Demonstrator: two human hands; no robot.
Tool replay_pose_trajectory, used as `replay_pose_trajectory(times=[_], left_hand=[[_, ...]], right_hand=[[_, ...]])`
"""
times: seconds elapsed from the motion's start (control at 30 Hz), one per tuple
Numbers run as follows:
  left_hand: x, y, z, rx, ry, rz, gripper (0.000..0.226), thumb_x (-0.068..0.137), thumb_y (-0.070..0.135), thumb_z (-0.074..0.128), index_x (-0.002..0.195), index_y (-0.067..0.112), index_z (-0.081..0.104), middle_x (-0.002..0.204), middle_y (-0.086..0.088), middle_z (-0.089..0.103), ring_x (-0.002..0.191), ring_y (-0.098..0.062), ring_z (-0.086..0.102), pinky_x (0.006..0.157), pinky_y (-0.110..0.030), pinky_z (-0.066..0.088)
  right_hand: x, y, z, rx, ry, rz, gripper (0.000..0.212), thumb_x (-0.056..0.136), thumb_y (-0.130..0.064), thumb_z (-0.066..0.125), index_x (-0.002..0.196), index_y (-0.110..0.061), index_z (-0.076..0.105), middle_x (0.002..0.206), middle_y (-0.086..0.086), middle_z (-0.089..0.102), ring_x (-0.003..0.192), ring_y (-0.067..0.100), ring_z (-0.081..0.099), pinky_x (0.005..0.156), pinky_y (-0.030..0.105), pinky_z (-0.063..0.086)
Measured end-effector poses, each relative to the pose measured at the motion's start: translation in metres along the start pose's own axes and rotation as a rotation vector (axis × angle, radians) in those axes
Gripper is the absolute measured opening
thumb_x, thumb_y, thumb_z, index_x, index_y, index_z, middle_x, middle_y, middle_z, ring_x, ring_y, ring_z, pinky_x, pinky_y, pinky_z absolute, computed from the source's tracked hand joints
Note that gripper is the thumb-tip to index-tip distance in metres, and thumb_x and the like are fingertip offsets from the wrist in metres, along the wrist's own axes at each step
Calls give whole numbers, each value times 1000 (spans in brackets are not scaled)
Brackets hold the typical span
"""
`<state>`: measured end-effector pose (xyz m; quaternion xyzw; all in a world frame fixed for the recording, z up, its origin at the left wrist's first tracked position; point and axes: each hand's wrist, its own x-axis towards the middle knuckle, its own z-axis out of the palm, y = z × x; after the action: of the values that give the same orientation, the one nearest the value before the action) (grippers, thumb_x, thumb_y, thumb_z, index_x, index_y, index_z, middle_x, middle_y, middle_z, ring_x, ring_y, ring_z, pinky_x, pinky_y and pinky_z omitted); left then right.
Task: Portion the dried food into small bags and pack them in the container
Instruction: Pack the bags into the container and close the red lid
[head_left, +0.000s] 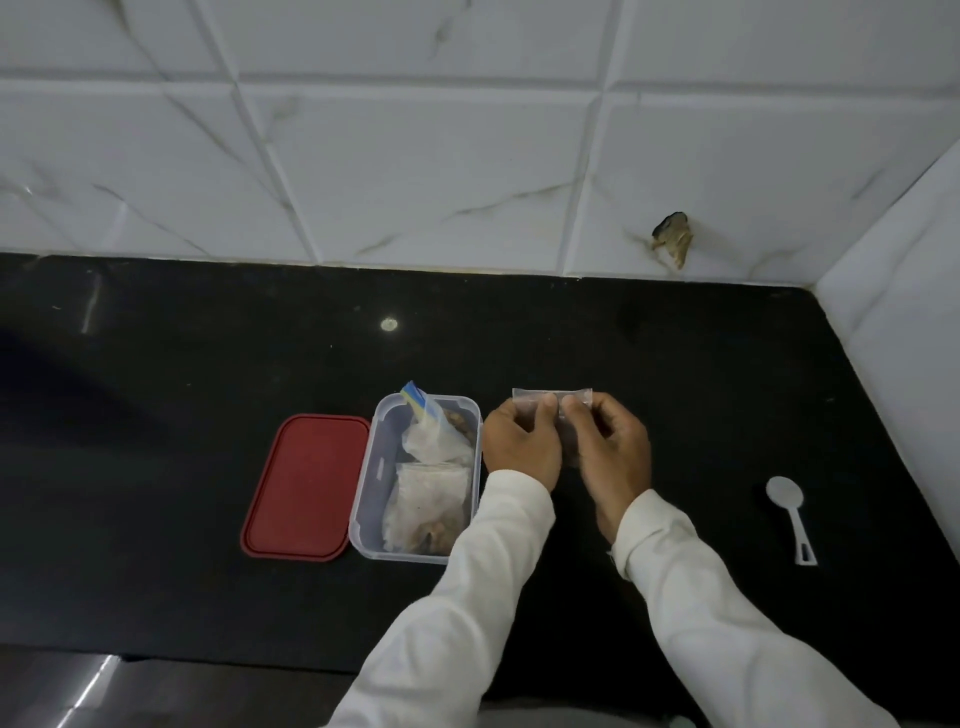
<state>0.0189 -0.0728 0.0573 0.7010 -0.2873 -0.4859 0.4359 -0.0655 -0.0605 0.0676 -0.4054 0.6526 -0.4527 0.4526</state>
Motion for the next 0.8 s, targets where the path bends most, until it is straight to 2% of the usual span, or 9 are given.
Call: replay_pose_trajectory(times=[0.13,0.23,0.3,0.47,0.5,0.57,0.67,0.73,0.8], left_hand=[[-9,6,-27,33,9,76,16,94,34,64,97,19,69,94,3,71,89,-13,68,85,-28,56],[-8,6,-53,43,-34,80,23,91,40,67,100,19,69,97,0,73,91,-17,70,86,-36,59],[-7,5,-73,40,-58,78,27,88,42,70,98,16,70,94,-2,74,89,-20,72,82,-38,61],[-3,0,-122,9,-103,64,19,86,32,74,87,13,72,79,-2,75,76,-16,73,62,-24,59],[-2,-2,-129,33,-83,56,16,86,30,75,85,14,72,78,-1,74,73,-15,73,60,-23,58],[2,-9,-137,52,-38,20,15,84,28,78,78,15,73,74,-2,75,71,-18,73,65,-32,61],[9,-21,-147,75,6,-15,18,80,30,81,69,18,74,68,0,74,69,-22,74,72,-43,62],[12,-26,-152,193,18,2,15,84,28,77,72,21,74,70,6,73,75,-19,73,77,-35,61],[15,-29,-156,305,14,28,4,89,24,71,86,23,74,81,8,71,87,-18,71,81,-28,55]], right_hand=[[-17,-7,15,58,-14,4,8,91,-32,62,87,-31,69,93,-12,69,93,9,66,82,40,59],[-31,-12,28,109,-35,-8,8,92,-31,62,89,-27,69,93,-13,69,91,7,66,79,35,59],[-39,-15,39,136,-76,-6,11,91,-30,63,87,-22,69,89,-12,69,86,6,67,71,28,57],[-55,-14,66,168,-161,39,13,88,-16,64,77,-11,67,71,-4,64,66,4,59,56,18,45],[-57,-12,72,146,-167,50,12,88,-15,65,77,-10,67,72,-4,65,65,4,59,55,18,45],[-58,-7,84,88,-164,94,10,87,-15,66,79,-11,69,77,-2,67,71,8,62,58,21,47],[-55,2,94,-134,-166,107,10,89,-23,67,81,-20,72,81,-5,70,82,12,67,72,27,54],[-53,8,96,-343,-199,34,10,90,-28,66,89,-21,73,84,-8,70,84,7,66,76,22,53],[-51,12,97,-492,-200,-47,15,90,-30,67,98,-19,73,88,-9,71,85,5,66,78,20,52]])
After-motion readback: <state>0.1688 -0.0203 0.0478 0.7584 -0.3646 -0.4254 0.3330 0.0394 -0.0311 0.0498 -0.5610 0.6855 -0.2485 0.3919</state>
